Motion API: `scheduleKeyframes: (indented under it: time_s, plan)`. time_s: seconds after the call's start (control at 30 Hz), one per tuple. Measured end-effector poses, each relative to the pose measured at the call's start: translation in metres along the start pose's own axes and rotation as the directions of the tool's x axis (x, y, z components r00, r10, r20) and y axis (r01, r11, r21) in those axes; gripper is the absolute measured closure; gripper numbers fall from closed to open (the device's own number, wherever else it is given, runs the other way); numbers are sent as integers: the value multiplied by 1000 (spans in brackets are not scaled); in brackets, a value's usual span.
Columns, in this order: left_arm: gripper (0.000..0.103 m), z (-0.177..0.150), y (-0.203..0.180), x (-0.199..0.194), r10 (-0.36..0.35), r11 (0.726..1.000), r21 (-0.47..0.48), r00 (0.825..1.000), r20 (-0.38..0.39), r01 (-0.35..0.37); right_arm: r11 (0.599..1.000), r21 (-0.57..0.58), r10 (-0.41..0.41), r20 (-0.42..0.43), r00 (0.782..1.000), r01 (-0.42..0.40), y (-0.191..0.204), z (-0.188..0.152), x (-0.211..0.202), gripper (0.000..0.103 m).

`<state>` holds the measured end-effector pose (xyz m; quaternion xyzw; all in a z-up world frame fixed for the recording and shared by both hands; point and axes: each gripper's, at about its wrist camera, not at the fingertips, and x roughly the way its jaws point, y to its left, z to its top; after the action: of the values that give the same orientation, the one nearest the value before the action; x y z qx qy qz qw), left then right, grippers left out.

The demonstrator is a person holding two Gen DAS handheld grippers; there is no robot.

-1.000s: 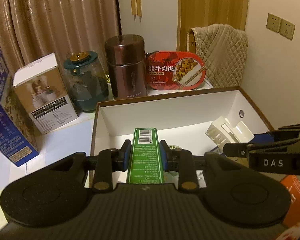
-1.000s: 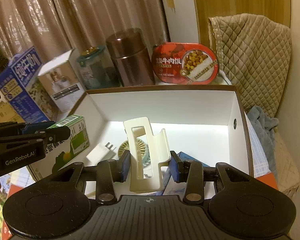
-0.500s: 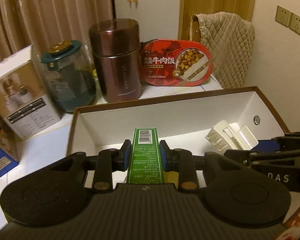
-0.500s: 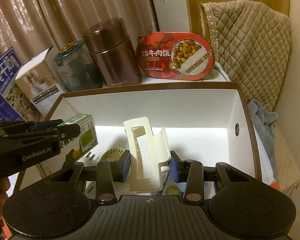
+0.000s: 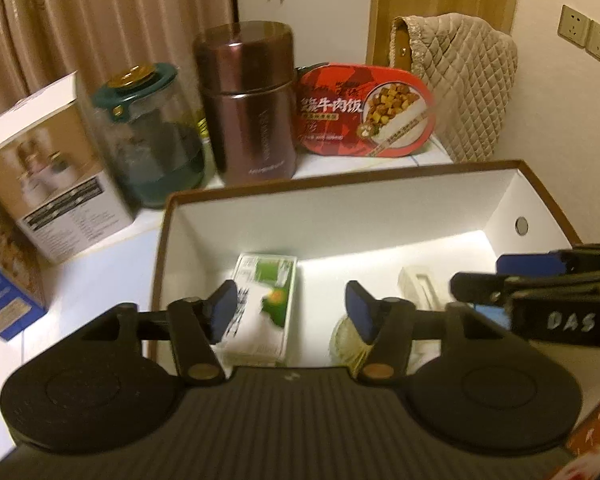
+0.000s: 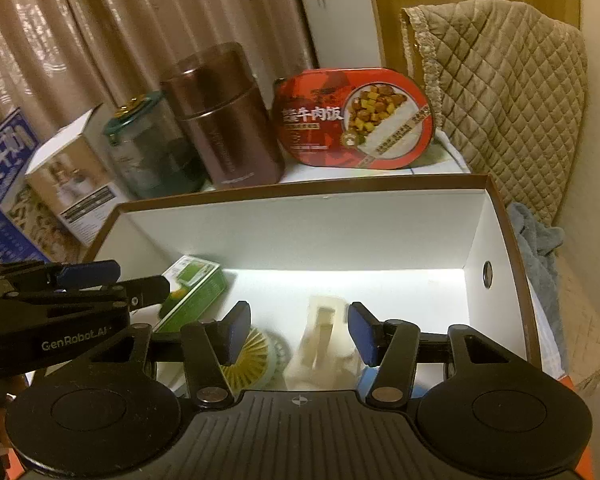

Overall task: Organize rigid objects
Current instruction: 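Lower and release the green box with the left tool while the right tool drops the clip, then withdraw both tools from the brown box back toward the mat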

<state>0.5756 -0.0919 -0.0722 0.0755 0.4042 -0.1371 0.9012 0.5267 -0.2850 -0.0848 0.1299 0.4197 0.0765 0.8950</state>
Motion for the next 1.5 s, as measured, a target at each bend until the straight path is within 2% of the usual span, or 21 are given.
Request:
scheduleKeyframes:
  time_s: [0.23, 0.5, 0.83, 1.07, 1.3, 1.5]
  plan:
    - [43, -20, 5, -38, -16, 1000, -25, 1000, 4, 16, 1000, -21, 16, 7, 1000, -16, 3, -15, -29, 51]
    - [43, -42, 13, -91, -6, 999, -51, 999, 45, 8, 998, -32, 53, 43, 998, -52, 6, -39, -70, 51]
    - [43, -96, 29, -148, 25, 992, -125, 999, 38, -20, 982, -131, 142, 68, 988, -132, 28, -85, -122, 51]
    - [44, -150, 39, -176, 62, 982, -179, 998, -1, -62, 961, -190, 206, 16, 978, -199, 43, -126, -134, 51]
    - [46, -198, 52, -192, 98, 965, -240, 993, -59, -109, 957, -208, 197, -45, 979, -202, 42, -153, -129, 51]
    - [46, -225, 59, -195, 126, 946, -286, 987, -98, -149, 948, -238, 195, -87, 977, -210, 42, -169, -122, 51]
